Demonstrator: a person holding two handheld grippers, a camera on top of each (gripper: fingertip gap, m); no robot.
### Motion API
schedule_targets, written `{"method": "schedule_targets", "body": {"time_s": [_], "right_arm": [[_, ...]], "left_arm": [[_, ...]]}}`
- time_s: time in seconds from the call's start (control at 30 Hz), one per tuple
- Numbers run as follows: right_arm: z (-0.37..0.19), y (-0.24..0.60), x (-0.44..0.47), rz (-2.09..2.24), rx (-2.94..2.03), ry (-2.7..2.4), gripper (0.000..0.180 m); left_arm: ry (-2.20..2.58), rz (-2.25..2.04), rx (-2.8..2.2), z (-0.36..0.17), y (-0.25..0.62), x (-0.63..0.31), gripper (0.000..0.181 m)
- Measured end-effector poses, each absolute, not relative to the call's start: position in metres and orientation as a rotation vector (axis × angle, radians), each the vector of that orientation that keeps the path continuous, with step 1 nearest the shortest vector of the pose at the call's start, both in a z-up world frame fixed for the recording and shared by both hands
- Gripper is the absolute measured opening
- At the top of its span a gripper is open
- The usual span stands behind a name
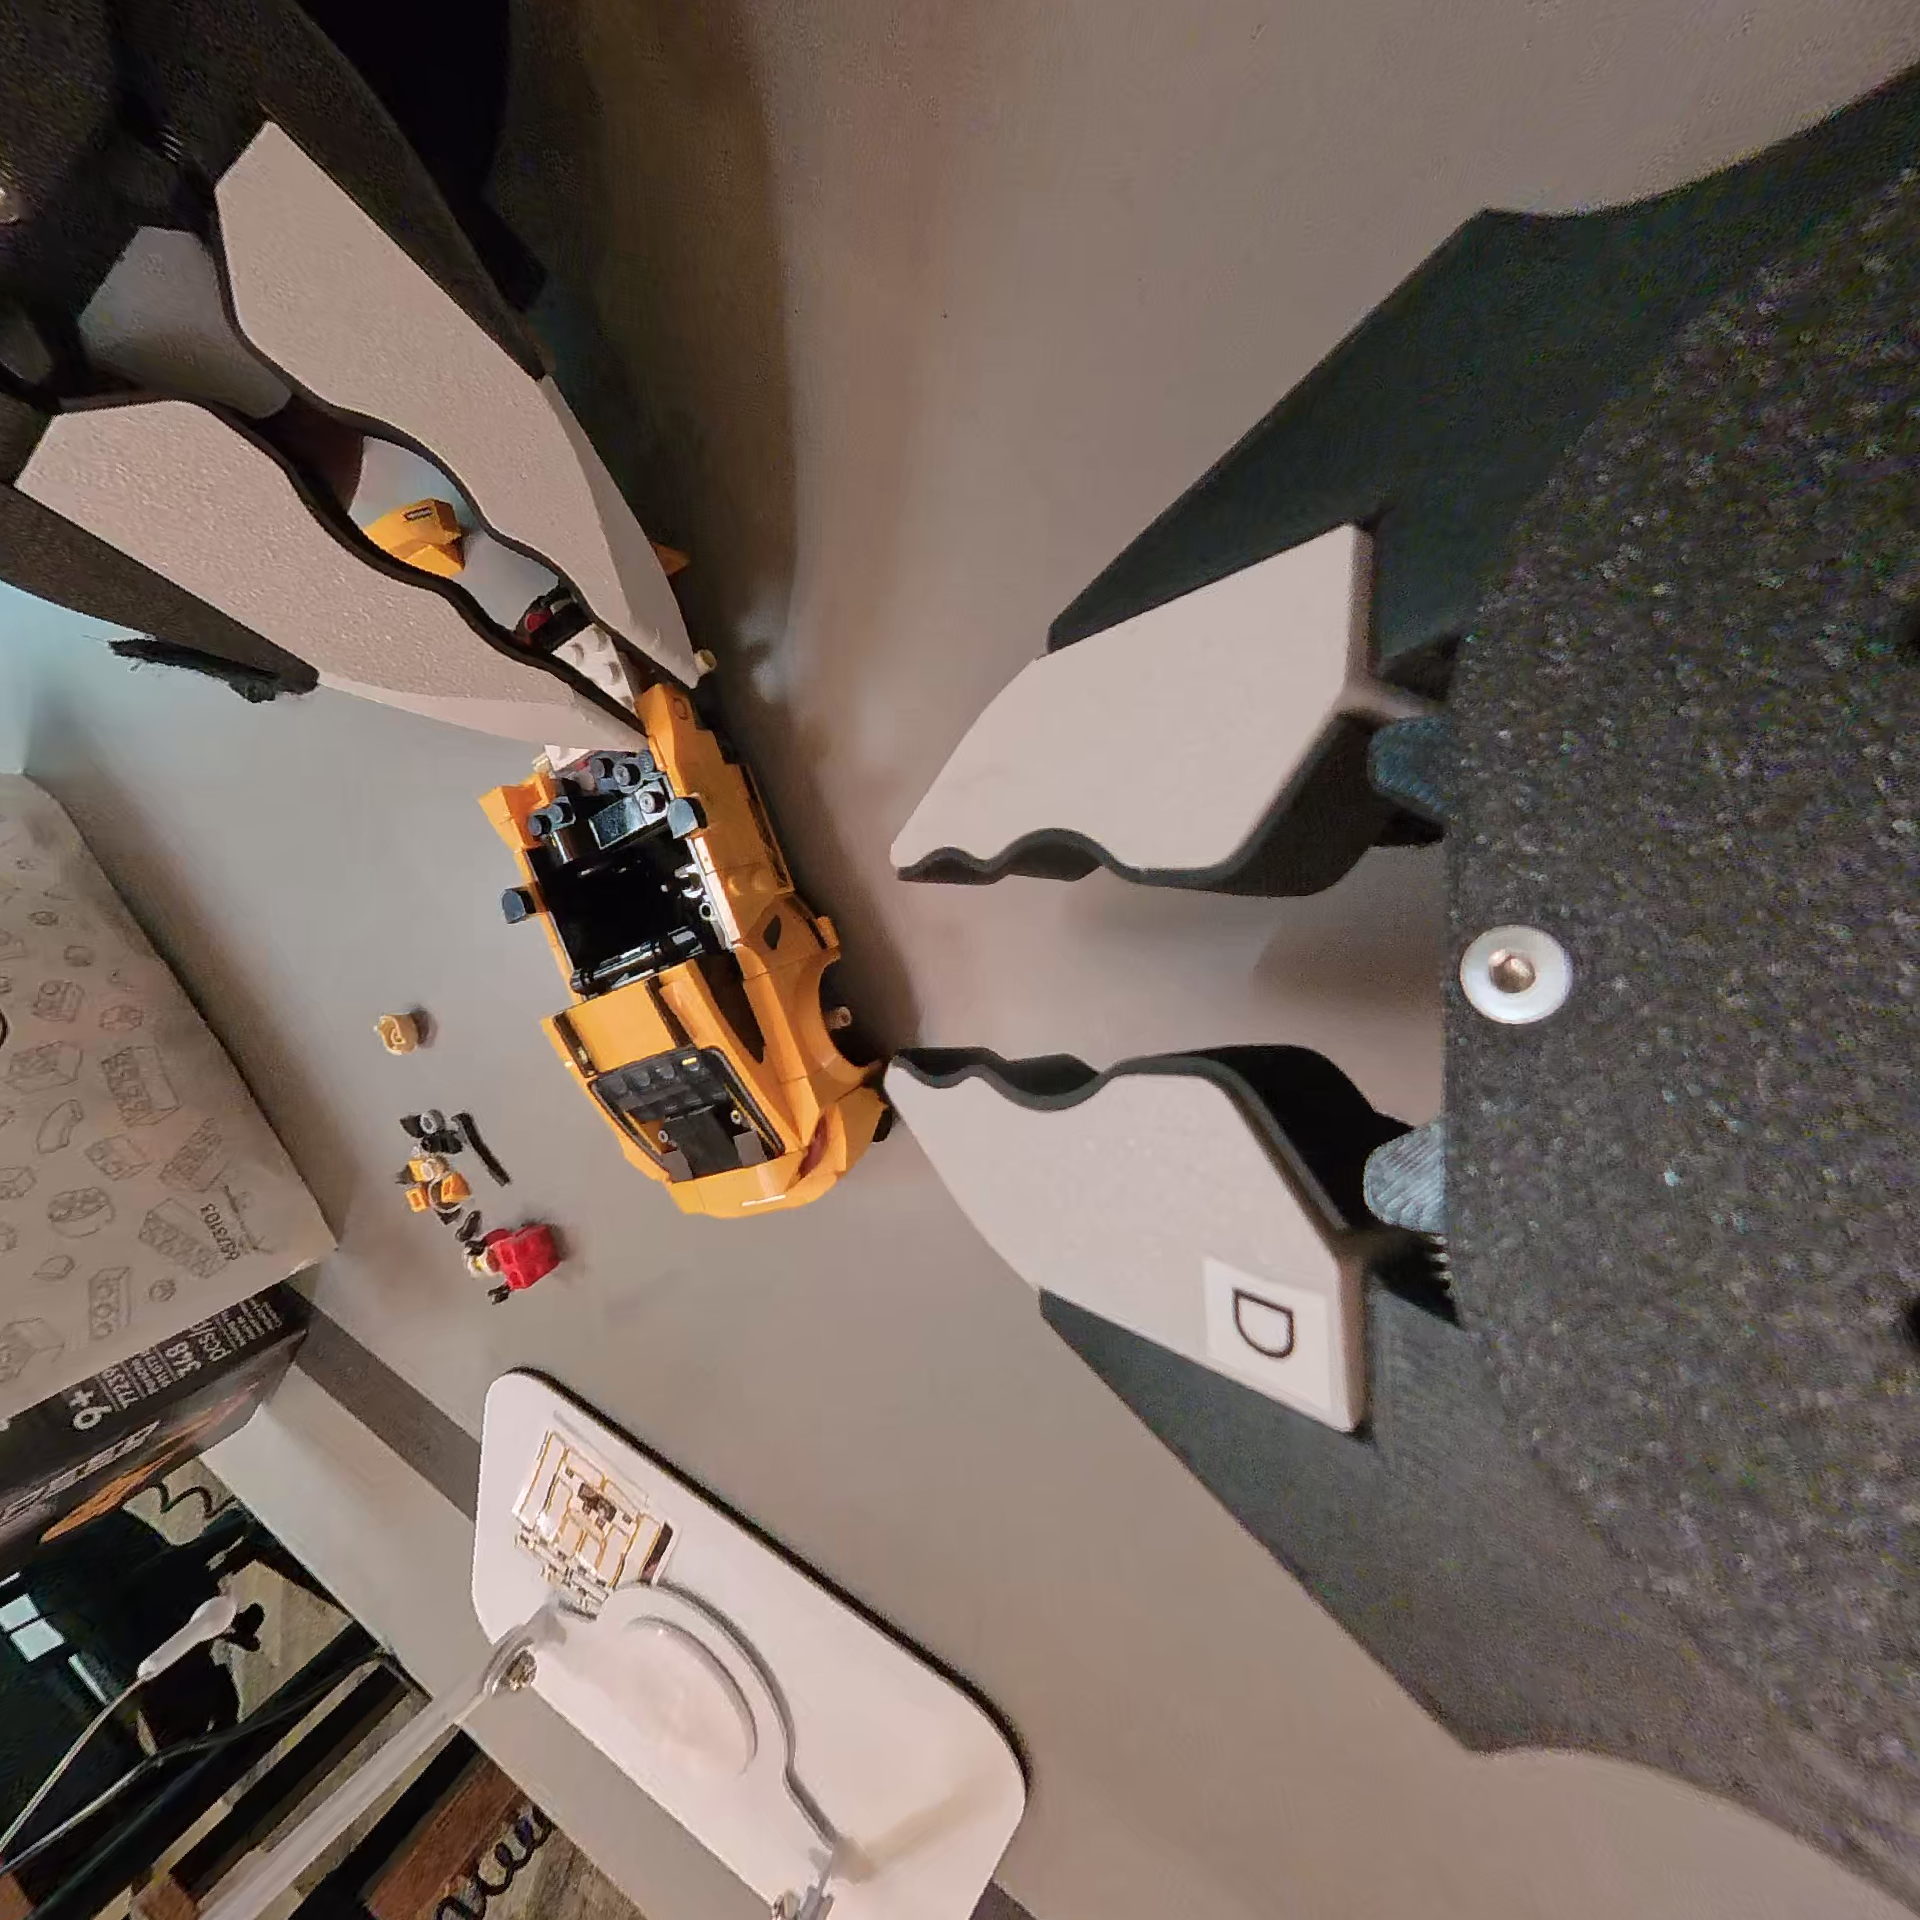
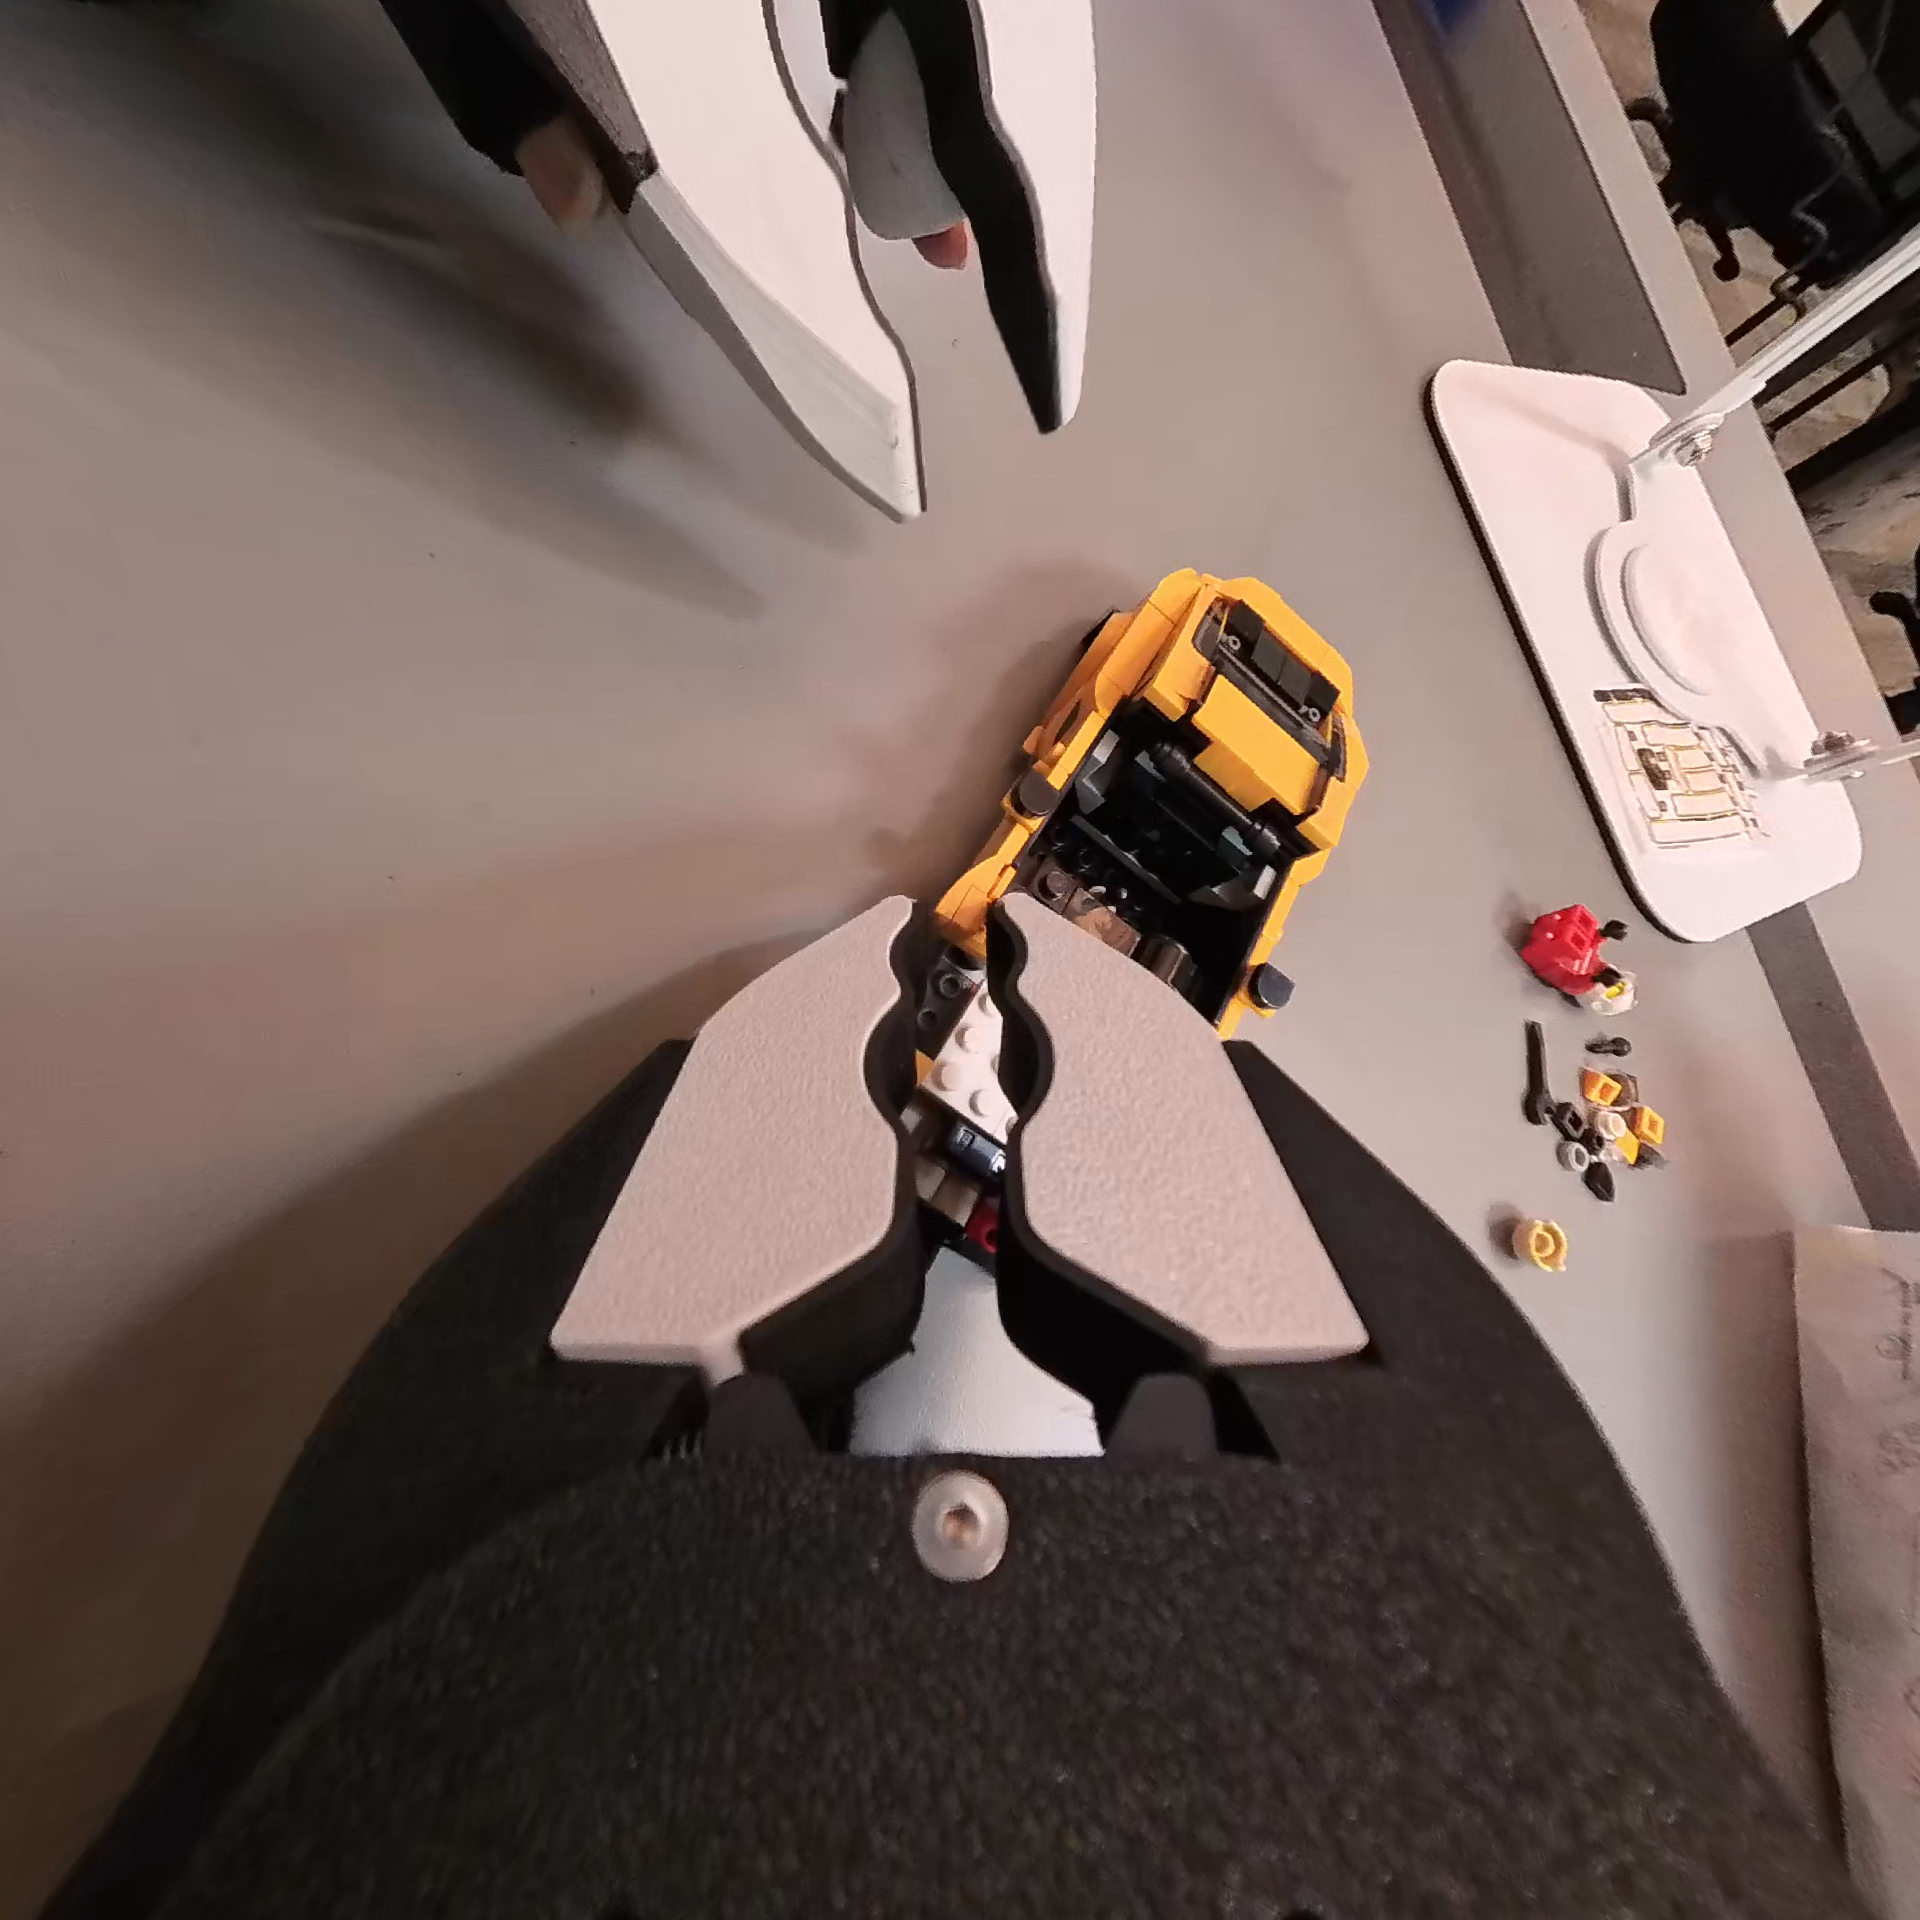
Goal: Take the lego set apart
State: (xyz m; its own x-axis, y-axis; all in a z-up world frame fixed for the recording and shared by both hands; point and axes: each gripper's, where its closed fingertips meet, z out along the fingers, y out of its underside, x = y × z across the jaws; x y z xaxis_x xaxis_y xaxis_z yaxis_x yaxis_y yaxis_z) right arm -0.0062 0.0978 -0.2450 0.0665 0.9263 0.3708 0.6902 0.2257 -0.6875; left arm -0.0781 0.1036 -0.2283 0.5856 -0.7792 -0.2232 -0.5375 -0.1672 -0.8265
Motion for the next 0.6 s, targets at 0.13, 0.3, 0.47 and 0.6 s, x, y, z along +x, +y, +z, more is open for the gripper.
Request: {"method": "schedule_targets", "body": {"time_s": [0.13,0.3,0.47,0.6], "right_arm": [[-0.245,0.099,-0.007,0.358,-1.525,-1.670,0.010],[-0.231,0.103,-0.011,0.386,-1.488,-1.590,0.016],[-0.202,0.113,-0.010,0.447,-1.437,-1.417,0.016],[-0.189,0.123,-0.005,0.469,-1.431,-1.313,0.016]], "left_arm": [[1.011,-0.286,-1.812,-0.218,0.109,-0.083,0.026],[0.681,-0.334,-1.663,-0.156,0.136,-0.100,0.006],[0.499,-0.172,-1.510,-0.099,0.172,-0.127,0.000],[0.371,-0.115,-1.450,-0.057,0.207,-0.143,0.000]]}}
